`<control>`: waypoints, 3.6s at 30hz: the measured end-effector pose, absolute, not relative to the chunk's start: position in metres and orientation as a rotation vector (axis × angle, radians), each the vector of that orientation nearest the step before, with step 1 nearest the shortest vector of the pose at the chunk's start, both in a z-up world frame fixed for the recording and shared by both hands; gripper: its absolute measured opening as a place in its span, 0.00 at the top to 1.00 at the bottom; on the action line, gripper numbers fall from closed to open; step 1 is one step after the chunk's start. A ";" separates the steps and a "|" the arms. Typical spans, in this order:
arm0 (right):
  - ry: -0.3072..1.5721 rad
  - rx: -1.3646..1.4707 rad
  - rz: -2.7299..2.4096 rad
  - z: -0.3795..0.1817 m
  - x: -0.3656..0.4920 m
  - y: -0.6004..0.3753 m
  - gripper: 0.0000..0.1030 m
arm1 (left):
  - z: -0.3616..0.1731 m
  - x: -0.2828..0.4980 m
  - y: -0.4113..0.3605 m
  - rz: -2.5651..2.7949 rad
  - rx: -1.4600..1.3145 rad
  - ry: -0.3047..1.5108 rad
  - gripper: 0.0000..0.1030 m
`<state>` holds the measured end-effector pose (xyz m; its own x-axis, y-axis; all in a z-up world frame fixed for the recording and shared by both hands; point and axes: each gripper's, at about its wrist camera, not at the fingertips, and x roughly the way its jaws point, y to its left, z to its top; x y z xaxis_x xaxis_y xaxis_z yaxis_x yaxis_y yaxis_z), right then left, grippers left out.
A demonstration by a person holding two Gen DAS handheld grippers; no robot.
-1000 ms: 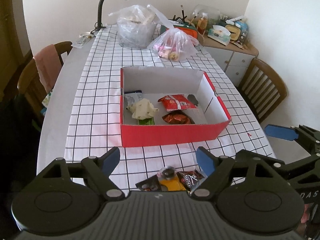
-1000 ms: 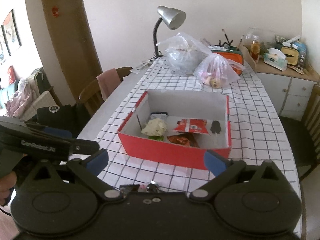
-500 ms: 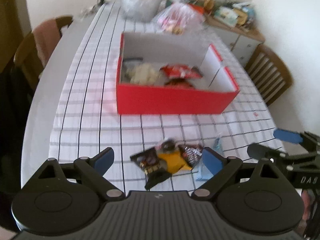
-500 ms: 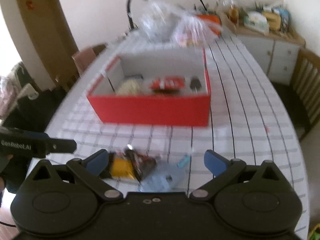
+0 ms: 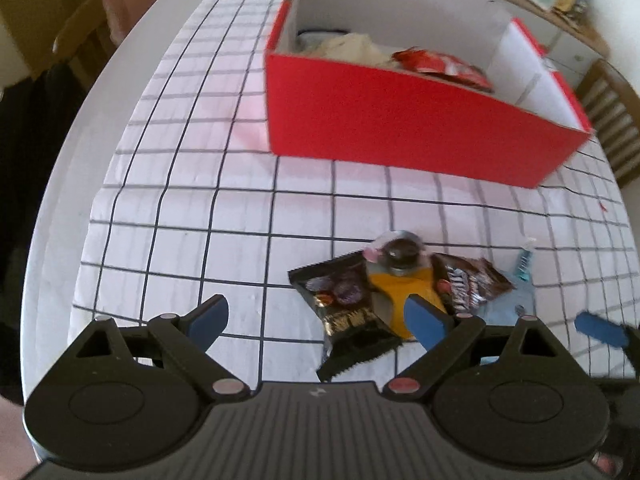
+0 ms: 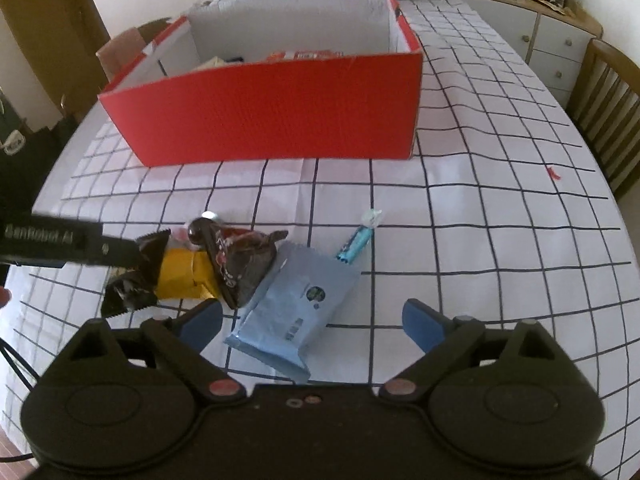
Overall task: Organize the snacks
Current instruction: 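Grasp the black cookie pack with the left gripper while the right grasps the light blue pouch, then carry both held snacks over the red box and lower them inside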
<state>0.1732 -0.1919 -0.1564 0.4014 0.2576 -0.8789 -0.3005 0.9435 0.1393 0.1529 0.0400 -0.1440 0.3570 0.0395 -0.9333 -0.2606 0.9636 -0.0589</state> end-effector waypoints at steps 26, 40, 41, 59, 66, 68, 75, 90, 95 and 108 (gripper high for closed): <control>1.113 -0.174 0.340 -0.183 0.181 -0.172 0.24 | -0.185 0.164 0.055 0.320 -0.317 1.305 0.20; 1.040 -0.152 0.324 -0.178 0.170 -0.192 0.57 | -0.178 0.156 0.049 0.265 -0.215 1.272 0.67; 1.041 -0.144 0.318 -0.178 0.169 -0.194 0.57 | -0.177 0.154 0.051 0.257 -0.226 1.270 0.68; 0.997 0.017 0.410 -0.118 0.125 -0.202 0.57 | -0.134 0.112 0.059 0.155 -0.293 1.217 0.68; 0.912 0.031 0.475 -0.076 0.122 -0.190 0.57 | -0.090 0.100 0.053 0.102 -0.293 1.122 0.68; 0.882 0.026 0.492 -0.063 0.124 -0.187 0.57 | -0.080 0.102 0.052 0.092 -0.290 1.096 0.68; 0.793 -0.008 0.501 -0.027 0.151 -0.179 0.57 | -0.041 0.118 0.044 0.070 -0.253 1.002 0.68; 0.738 -0.030 0.479 -0.005 0.239 -0.173 0.57 | 0.003 0.205 0.042 0.068 -0.170 0.904 0.68; 0.761 -0.038 0.476 -0.012 0.272 -0.168 0.57 | 0.000 0.240 0.045 0.069 -0.159 0.928 0.68; 0.911 -0.065 0.489 -0.061 0.353 -0.152 0.57 | -0.040 0.325 0.053 0.092 -0.150 1.060 0.68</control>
<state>0.3534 -0.1515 -0.0613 0.5115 0.3785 -0.7715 -0.4330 0.8890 0.1491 0.3250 0.0531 -0.0400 0.4864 0.0029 -0.8737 -0.1476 0.9859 -0.0789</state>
